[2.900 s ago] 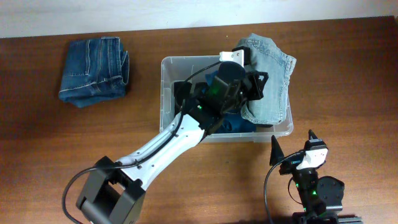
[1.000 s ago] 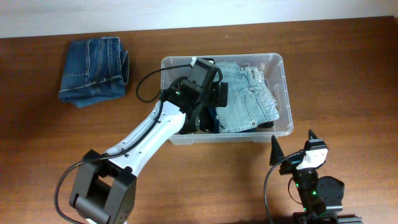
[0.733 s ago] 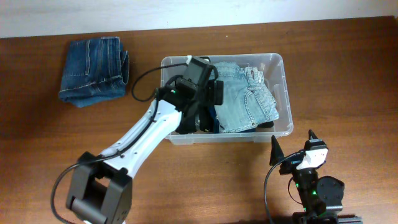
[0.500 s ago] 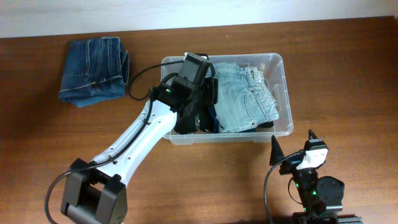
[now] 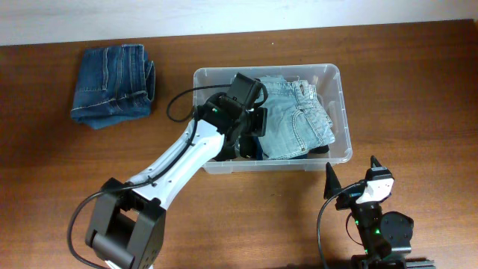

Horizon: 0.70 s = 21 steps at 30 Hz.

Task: Pack container
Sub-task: 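Open the left gripper and withdraw it from the bin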

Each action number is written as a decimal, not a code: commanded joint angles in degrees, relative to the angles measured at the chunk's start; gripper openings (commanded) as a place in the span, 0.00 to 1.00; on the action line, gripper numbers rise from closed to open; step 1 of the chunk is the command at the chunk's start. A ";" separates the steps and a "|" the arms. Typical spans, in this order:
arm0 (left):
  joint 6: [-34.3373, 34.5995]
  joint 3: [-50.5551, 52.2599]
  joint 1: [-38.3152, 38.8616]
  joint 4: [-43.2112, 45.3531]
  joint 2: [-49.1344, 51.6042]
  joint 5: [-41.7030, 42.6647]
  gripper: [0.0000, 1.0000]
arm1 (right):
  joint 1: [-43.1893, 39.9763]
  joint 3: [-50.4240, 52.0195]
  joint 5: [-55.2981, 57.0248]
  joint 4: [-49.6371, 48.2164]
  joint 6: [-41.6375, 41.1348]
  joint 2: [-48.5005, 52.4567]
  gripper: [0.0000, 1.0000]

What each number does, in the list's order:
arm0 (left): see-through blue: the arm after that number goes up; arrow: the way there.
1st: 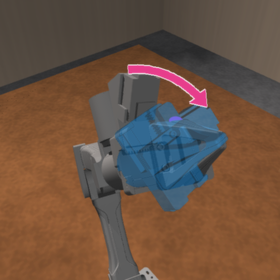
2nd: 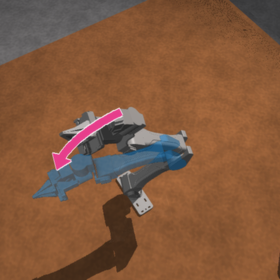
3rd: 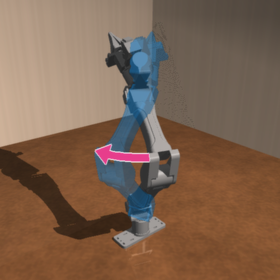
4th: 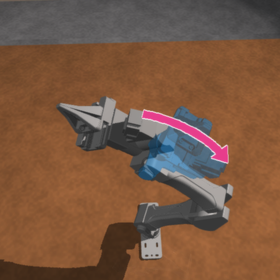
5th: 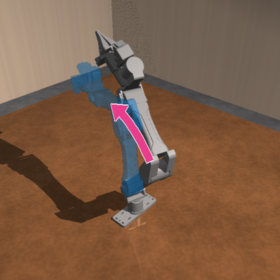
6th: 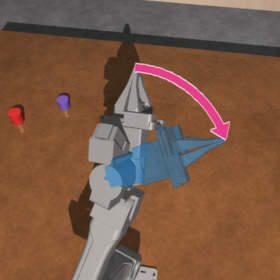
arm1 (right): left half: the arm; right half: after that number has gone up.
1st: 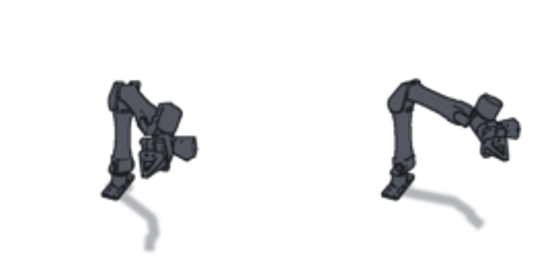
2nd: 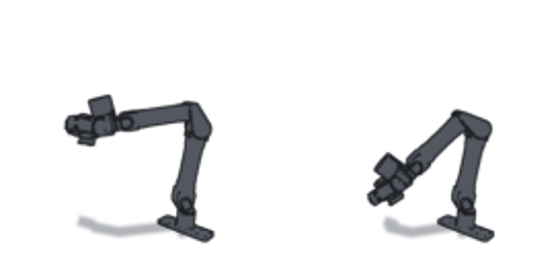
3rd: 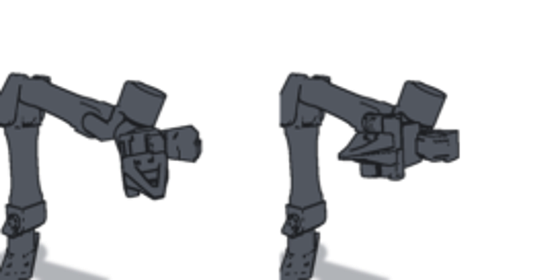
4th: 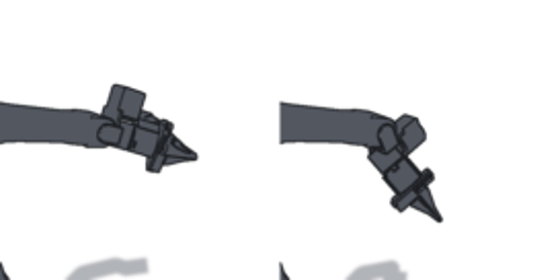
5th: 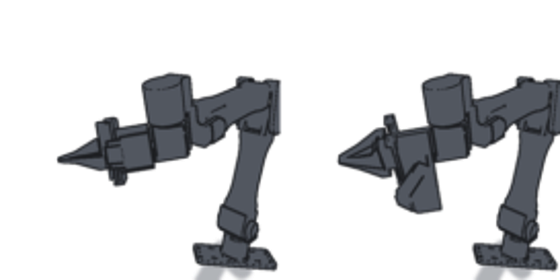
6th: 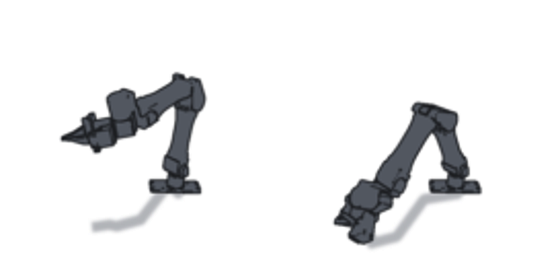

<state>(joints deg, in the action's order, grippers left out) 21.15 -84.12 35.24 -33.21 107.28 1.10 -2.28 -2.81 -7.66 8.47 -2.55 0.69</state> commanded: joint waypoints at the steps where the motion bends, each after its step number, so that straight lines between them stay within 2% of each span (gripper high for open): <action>1: -3.06 -2.62 0.13 -0.37 -0.50 0.66 0.60 | -0.48 0.39 -0.74 -0.07 0.44 -0.48 0.98; 5: -6.49 -7.80 0.07 -1.22 -4.15 0.63 0.52 | -0.48 0.39 -0.74 -0.07 0.42 -0.48 0.98; 9: -6.51 -12.20 0.20 -4.20 -7.13 0.70 0.48 | -0.48 0.39 -0.74 -0.07 0.44 -0.48 0.98; 11: -6.49 -12.35 0.68 -4.83 -7.23 1.20 0.42 | -0.48 0.39 -0.74 -0.07 0.44 -0.48 0.98; 16: -6.49 -12.31 2.60 -7.21 -4.61 4.59 0.29 | -0.48 0.39 -0.74 -0.07 0.42 -0.48 0.98; 21: -6.47 -12.31 5.25 -9.38 0.57 4.76 0.25 | -0.48 0.39 -0.74 -0.07 0.42 -0.48 0.98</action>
<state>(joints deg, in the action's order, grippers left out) 15.40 -96.44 38.85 -41.58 103.57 4.34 -2.28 -2.81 -7.66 8.45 -2.55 0.69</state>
